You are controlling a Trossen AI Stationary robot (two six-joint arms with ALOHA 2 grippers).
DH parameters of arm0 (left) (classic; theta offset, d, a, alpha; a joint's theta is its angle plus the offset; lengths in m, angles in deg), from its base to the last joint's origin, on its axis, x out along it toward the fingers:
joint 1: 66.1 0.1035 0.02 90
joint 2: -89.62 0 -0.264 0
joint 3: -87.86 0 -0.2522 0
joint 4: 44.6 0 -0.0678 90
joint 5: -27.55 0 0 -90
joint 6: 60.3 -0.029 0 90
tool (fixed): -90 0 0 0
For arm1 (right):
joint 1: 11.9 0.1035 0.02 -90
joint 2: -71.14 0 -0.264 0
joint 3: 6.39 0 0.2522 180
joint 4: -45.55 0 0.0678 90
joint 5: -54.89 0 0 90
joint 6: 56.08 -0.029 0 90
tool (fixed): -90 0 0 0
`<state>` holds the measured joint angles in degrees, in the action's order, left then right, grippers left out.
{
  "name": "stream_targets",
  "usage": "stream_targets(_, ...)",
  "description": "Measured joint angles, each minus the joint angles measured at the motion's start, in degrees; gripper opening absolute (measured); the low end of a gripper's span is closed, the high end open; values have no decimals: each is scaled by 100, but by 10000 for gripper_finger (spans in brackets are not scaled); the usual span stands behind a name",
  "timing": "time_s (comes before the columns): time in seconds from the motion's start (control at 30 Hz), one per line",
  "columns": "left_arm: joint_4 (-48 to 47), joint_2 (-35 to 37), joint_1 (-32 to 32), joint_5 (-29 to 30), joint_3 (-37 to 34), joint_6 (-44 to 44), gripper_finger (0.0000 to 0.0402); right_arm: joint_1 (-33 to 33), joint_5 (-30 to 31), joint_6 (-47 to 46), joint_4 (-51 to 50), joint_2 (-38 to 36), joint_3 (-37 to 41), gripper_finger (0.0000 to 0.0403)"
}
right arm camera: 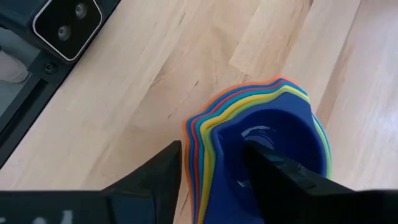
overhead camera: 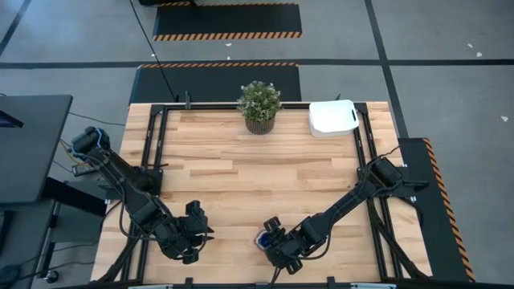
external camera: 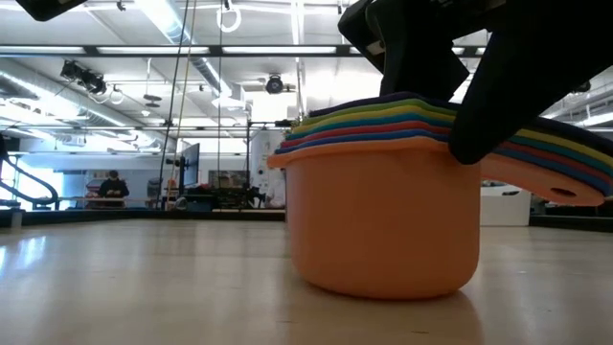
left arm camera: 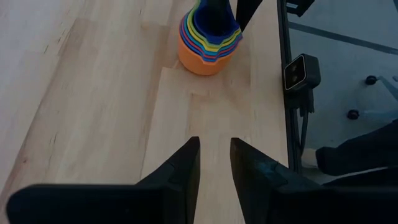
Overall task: Nest measuring cups in basket
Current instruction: Put the stacked measuring cups into the white bin
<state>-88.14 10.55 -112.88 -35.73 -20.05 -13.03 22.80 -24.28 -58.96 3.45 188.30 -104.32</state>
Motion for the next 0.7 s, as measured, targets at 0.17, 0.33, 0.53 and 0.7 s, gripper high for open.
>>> stream_targets(0.17,-2,0,1,0,0,2,96,0,1,6,0,0,0,181)
stream_targets(0.33,0,0,1,0,0,-1,96,4,61,13,0,0,0,181)
stream_targets(0.53,0,0,-1,0,0,-3,96,0,127,54,0,0,0,180)
stream_targets(0.7,-1,0,0,0,0,-1,96,-7,131,143,2,0,0,181)
